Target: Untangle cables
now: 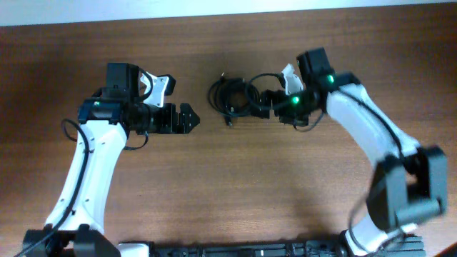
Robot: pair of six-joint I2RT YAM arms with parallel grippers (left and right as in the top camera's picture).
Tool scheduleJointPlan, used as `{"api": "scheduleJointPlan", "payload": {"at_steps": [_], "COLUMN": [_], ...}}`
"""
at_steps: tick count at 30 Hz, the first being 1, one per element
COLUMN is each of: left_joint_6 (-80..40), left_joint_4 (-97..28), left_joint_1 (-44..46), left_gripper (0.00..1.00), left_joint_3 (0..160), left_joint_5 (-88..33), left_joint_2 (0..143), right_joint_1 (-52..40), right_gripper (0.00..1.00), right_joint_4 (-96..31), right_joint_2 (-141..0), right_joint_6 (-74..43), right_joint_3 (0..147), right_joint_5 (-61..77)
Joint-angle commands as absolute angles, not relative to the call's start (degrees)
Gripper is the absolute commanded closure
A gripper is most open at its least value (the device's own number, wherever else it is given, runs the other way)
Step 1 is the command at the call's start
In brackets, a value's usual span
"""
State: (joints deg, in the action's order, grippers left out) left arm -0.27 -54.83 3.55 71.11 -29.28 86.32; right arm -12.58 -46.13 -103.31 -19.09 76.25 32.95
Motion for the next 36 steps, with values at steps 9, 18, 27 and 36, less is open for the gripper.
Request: {"api": "scheduleJointPlan", "payload": {"at_steps": [9,18,27,36], "left_joint_6": [-0.82,-0.84,-0.84,-10.87], "left_joint_4": [-54.83,-55.00,-53.78,-46.72], "left_joint_1": [3.77,4.14,4.14,4.14], "left_gripper": [0.01,0.01,0.01,0.01], "left_joint_3": [71.66,71.66,71.68,71.68], "left_joint_5": [-31.29,-31.31,-37.69,-39.38], "left_joint_2": [87.42,87.42,87.42,87.42], "right_joint_1": [-13.89,-19.09,-17.74,-17.28], "right_gripper": [0.26,0.47,0.96,0.96], "right_joint_4": [-34.39,-32.69,-33.63,-34.24], "right_joint_2": [-122.52,-124.27,-120.99,-98.83], "right_joint_6": [-23.00,-23.00,-23.03,-28.99], "right_joint_3": [91.90,91.68,93.62,96.62], "right_joint_5": [19.03,14.52,40.53,55.33]}}
